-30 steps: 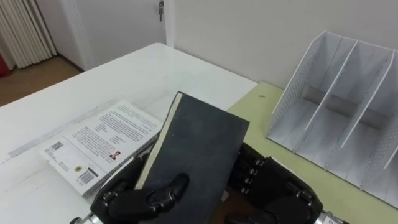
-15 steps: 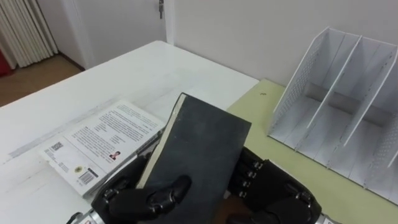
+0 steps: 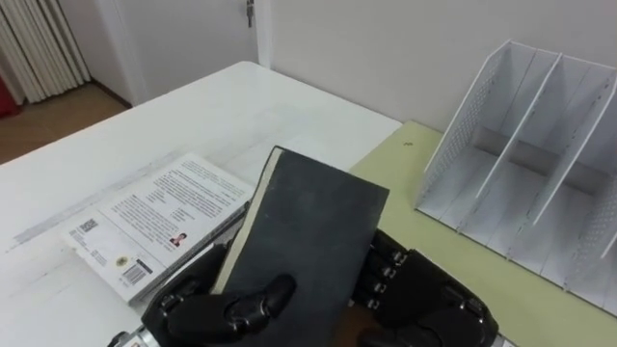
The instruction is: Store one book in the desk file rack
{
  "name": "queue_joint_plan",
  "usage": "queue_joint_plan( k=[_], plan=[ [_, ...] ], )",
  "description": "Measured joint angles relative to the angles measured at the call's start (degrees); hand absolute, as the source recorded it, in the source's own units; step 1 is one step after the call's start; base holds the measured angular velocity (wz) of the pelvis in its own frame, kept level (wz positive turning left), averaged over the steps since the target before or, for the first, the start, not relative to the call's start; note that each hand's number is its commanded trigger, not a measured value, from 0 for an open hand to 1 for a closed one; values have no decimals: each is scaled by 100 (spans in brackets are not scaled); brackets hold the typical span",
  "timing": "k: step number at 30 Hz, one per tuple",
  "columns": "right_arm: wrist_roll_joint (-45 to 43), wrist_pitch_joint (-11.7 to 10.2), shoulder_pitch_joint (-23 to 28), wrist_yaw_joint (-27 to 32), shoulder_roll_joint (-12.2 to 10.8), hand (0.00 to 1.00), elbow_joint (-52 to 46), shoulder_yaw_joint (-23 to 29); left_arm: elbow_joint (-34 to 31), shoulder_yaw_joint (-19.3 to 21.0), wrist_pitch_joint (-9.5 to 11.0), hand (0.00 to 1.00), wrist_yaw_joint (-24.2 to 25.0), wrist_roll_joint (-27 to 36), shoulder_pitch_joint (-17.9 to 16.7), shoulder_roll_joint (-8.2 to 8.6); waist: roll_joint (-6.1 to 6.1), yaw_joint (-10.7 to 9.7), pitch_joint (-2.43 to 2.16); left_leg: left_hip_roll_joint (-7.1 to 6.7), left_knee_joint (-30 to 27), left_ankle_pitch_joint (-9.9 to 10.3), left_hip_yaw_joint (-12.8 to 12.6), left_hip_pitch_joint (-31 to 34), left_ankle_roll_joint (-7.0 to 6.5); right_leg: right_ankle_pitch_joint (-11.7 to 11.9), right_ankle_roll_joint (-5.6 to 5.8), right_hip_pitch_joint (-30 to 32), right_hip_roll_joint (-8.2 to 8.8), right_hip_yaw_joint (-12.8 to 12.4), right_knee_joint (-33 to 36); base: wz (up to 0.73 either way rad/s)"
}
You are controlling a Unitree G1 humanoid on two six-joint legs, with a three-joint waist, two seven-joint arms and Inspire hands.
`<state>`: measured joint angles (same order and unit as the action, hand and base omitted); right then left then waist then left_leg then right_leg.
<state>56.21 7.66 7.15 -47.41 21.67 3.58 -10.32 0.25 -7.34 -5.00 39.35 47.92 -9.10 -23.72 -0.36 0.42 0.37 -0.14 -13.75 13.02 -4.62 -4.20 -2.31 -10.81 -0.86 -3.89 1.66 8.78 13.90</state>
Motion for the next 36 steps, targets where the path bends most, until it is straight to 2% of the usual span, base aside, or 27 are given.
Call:
queue_joint_plan(
  k=[3,8,10,13,20,25,32,36],
  plan=[
    [0,5,0,55,136,0,-57,-29,86,-29,-1,100,41,11,0,-2,39,1,1,5,0,6,0,6,3,0,0,0,0,0,32,0],
    [-1,7,1,101,189,0,-177,-31,234,-70,-6,100,162,211,2,-56,46,-33,4,20,-6,10,-2,1,12,-12,-16,12,-8,2,88,0],
    [-1,6,1,105,203,0,-215,-29,263,-71,-6,100,202,269,2,-83,34,-36,-2,18,-17,11,-8,5,14,-27,-29,8,-7,-7,89,0],
    [1,6,1,106,203,0,-233,-30,302,-84,-6,100,293,320,2,-237,-32,-54,-9,19,-22,6,-12,-9,22,-47,-44,7,-12,-17,83,0],
    [38,7,1,108,204,0,-234,-30,517,-152,-13,100,414,442,12,-389,-112,-66,-14,18,-43,9,-14,-30,25,-48,-42,-2,-18,-39,76,0],
    [78,6,1,189,209,0,-240,-33,517,-199,-14,100,411,442,74,-420,-62,-73,13,26,-69,27,-12,10,34,-48,-40,1,-22,-25,77,0],
    [261,5,1,205,307,0,-240,-139,518,-207,-24,100,413,436,95,-479,-10,-103,-4,28,-68,27,-12,14,35,-49,-40,5,-24,-28,76,0],
    [260,7,4,214,336,0,-240,-145,515,-205,-102,100,469,431,95,-535,-5,-95,-5,26,-51,27,-17,-18,35,-49,-40,12,-30,-47,63,0]
  ],
)
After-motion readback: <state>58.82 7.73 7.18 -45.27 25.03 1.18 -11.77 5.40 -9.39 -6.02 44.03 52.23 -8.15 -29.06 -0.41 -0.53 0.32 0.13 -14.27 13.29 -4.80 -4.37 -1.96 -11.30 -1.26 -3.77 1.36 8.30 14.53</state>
